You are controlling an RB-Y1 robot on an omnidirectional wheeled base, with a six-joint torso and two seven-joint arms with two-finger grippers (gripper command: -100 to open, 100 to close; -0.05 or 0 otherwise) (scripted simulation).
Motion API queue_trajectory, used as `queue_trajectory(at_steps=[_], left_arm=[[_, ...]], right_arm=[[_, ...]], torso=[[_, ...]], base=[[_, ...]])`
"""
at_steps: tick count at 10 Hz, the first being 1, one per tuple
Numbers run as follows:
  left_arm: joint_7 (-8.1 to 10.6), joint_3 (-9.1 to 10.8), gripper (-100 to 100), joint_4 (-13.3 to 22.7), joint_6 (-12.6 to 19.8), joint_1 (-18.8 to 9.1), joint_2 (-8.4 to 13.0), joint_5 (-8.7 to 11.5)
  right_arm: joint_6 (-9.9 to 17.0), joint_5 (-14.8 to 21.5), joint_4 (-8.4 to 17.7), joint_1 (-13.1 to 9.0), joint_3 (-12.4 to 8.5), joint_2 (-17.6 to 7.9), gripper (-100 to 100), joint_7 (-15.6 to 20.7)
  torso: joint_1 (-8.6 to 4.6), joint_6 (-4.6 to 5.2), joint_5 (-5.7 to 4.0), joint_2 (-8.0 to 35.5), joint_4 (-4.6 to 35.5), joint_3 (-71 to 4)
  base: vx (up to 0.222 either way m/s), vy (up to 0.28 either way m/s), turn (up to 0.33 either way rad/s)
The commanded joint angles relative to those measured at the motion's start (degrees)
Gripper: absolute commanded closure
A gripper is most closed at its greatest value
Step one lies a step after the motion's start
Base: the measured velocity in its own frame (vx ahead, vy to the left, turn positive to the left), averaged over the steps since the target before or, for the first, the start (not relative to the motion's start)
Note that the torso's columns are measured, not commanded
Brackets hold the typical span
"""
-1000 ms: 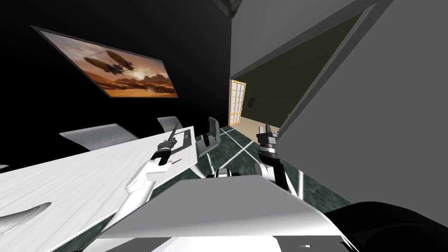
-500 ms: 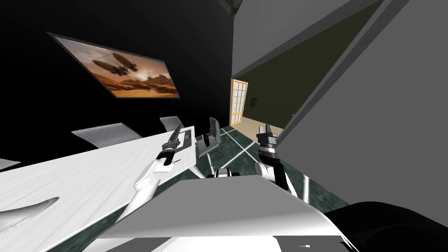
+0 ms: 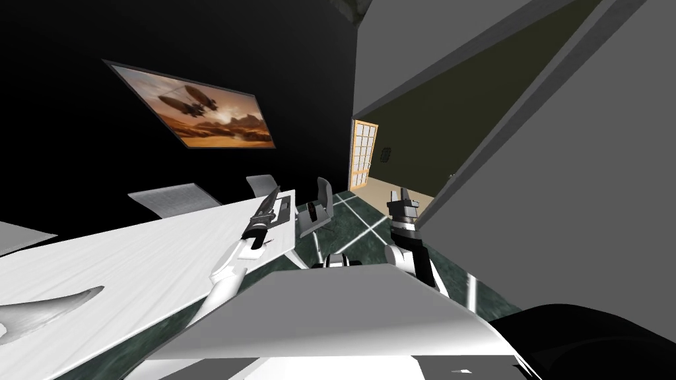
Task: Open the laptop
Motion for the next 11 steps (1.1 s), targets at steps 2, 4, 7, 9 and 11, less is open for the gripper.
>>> queue_trajectory(at_steps=[2,4,7,9,11], left_arm=[[-5.63,1.03,100,5.3,-6.1,-0.2,1.0,3.2],[-7.21,1.03,100,7.1,-7.3,-0.2,1.0,3.2],[-11.51,1.52,100,10.0,-11.3,-0.5,1.9,5.4],[-8.65,0.06,-100,8.6,-7.7,-1.3,5.4,6.0],[-6.96,-0.89,-100,9.1,-5.4,-2.1,8.6,7.0]], right_arm=[[0.0,0.0,0.0,0.0,0.0,0.0,0,0.0],[0.0,0.0,0.0,0.0,0.0,0.0,0,0.0],[0.0,0.0,0.0,0.0,0.0,0.0,0,0.0],[0.0,0.0,0.0,0.0,0.0,0.0,0,0.0],[0.0,0.0,0.0,0.0,0.0,0.0,0,0.0]], torso=[[0.08,0.35,0.08,-0.1,-0.2,-0.1],[0.06,0.36,0.02,-0.3,-0.1,-0.2],[0.38,0.15,0.13,-0.3,-0.1,-0.2],[-0.09,0.33,-0.21,0.0,0.1,-0.1],[-0.71,0.24,-0.57,0.7,0.4,0.4]], base=[[0.069,-0.049,0.057],[0.058,-0.050,0.079],[0.050,-0.032,0.078],[-0.032,-0.041,-0.087],[-0.079,-0.009,-0.112]])
